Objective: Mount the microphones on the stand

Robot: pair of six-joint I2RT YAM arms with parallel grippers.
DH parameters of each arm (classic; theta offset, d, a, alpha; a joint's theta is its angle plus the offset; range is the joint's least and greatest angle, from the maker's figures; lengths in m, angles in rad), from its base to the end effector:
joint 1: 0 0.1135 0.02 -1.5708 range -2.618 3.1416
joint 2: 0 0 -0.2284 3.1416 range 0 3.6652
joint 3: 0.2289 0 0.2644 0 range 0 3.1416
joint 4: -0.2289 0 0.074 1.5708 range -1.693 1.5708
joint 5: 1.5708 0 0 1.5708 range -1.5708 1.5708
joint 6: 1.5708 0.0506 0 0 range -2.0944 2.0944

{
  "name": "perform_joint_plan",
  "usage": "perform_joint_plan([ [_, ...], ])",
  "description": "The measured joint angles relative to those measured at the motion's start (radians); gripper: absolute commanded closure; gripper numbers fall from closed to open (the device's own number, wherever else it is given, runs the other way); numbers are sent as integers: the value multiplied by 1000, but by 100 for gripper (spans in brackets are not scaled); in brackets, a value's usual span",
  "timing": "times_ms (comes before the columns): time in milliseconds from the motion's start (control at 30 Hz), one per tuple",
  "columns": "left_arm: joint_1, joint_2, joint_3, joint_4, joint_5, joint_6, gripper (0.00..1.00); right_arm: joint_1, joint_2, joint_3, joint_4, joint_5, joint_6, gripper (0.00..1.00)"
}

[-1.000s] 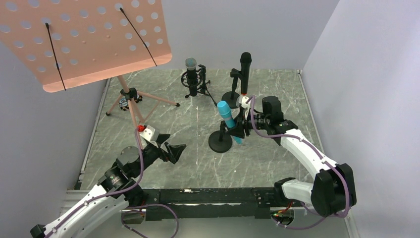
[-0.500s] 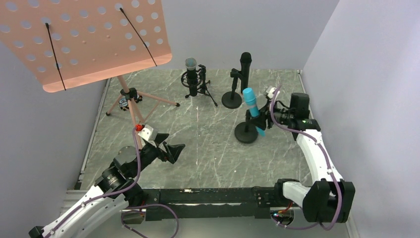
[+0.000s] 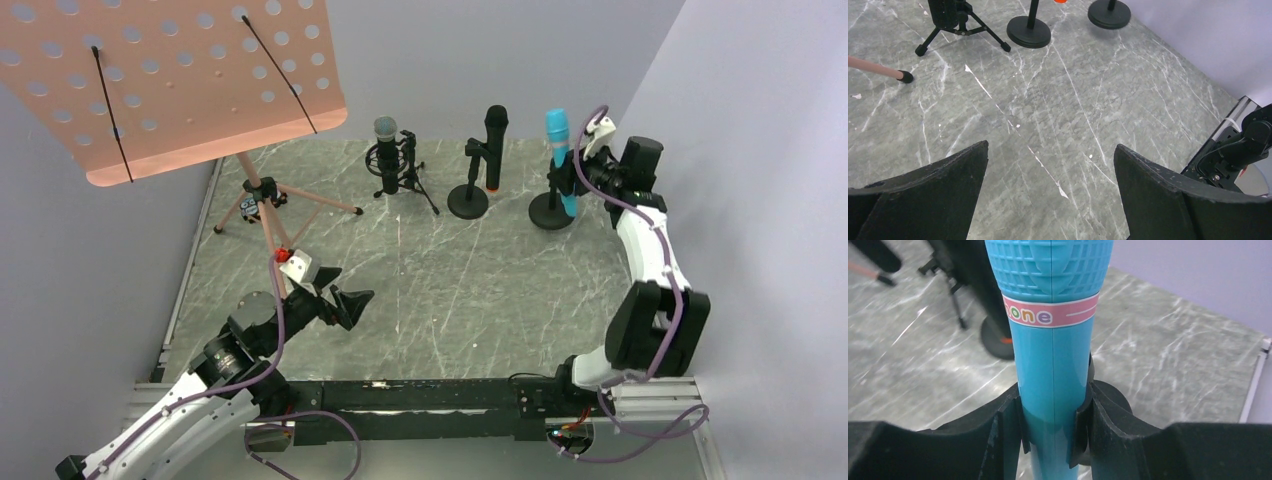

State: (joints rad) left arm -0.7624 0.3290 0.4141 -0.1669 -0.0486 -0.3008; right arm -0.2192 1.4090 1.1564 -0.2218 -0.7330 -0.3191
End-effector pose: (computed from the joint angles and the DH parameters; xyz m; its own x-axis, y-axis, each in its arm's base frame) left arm 0.1315 -0.1222 0.2588 -0.2504 -0.1700 -0.9531 0.6079 0.7386 -0.2915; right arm 0.3459 -0.0424 0.2817 -0.2918 -0.1738 -0.9405 -0.5381 0.8428 0.0112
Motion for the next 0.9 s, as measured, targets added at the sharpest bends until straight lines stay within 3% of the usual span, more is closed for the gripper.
perform_joint_plan([
  [400, 0, -32, -2, -31, 11, 0, 1, -20, 349, 82, 391, -10, 187, 82],
  [500, 0, -42, -8, -34, 14, 0, 1, -28, 359, 75, 425, -27, 204, 64],
  [600, 0, -46, -21, -35, 19, 0, 1, -42, 358, 64, 449, -43, 208, 25],
  [667, 0, -44, -23, -37, 24, 0, 1, -55, 350, 43, 465, -56, 214, 11],
  [767, 0, -34, -23, -34, 29, 0, 1, -79, 301, -2, 469, -68, 208, 3],
  [900, 0, -1, -21, -34, 44, 0, 1, -107, 200, -26, 449, -75, 196, 0],
])
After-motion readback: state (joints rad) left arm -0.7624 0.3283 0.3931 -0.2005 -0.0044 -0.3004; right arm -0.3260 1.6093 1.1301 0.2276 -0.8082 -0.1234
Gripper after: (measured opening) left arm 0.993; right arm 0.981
